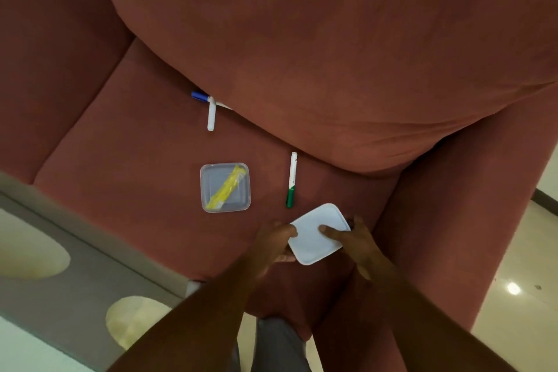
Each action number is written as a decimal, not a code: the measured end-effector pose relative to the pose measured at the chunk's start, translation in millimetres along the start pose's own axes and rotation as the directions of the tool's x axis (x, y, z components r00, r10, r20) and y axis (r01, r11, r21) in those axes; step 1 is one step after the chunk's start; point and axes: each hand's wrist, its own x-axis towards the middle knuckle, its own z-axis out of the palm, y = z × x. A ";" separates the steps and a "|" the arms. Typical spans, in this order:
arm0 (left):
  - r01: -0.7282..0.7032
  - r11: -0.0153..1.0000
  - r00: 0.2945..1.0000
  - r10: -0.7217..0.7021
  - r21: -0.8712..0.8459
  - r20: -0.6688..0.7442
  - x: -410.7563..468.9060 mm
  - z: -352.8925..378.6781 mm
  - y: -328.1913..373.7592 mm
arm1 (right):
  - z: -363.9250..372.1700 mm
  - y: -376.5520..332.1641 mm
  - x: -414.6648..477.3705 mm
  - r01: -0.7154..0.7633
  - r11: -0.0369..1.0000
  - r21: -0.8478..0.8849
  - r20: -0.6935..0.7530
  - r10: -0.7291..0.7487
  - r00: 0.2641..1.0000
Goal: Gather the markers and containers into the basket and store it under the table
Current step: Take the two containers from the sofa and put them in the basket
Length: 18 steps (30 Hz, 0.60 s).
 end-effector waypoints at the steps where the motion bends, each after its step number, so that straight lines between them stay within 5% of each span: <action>1: 0.009 0.999 1.000 -0.009 -0.048 -0.007 -3.8 -2.3 -4.8 | 1.7 2.3 -2.3 -0.003 0.999 0.049 0.029 0.002 1.000; 6: 0.026 0.985 0.995 -0.041 -0.169 -0.089 -16.6 -2.9 -23.9 | 12.2 5.3 -17.6 0.009 0.971 0.241 0.072 -0.027 0.997; 8: -0.074 0.997 0.971 0.074 0.008 -0.229 -19.7 -7.8 -20.2 | 17.8 7.9 -20.4 0.017 0.970 0.242 0.058 -0.032 0.998; 11: -0.206 0.897 0.750 0.401 0.390 -0.526 -12.7 -30.3 -4.4 | 28.0 17.9 -17.9 -0.001 0.969 0.246 0.058 -0.014 0.998; 14: -0.131 0.841 0.473 0.518 0.525 -0.712 6.5 -60.1 16.3 | 38.0 30.4 -11.8 0.016 0.974 0.225 0.010 -0.019 1.000; 16: -0.037 0.842 0.436 0.498 0.538 -0.750 15.6 -78.6 28.9 | 45.3 38.5 -6.7 0.034 0.972 0.233 -0.032 -0.028 0.999; 18: -0.063 0.869 0.508 0.452 0.491 -0.733 22.5 -94.1 39.3 | 52.5 43.6 -2.6 0.040 0.966 0.255 -0.070 -0.023 0.997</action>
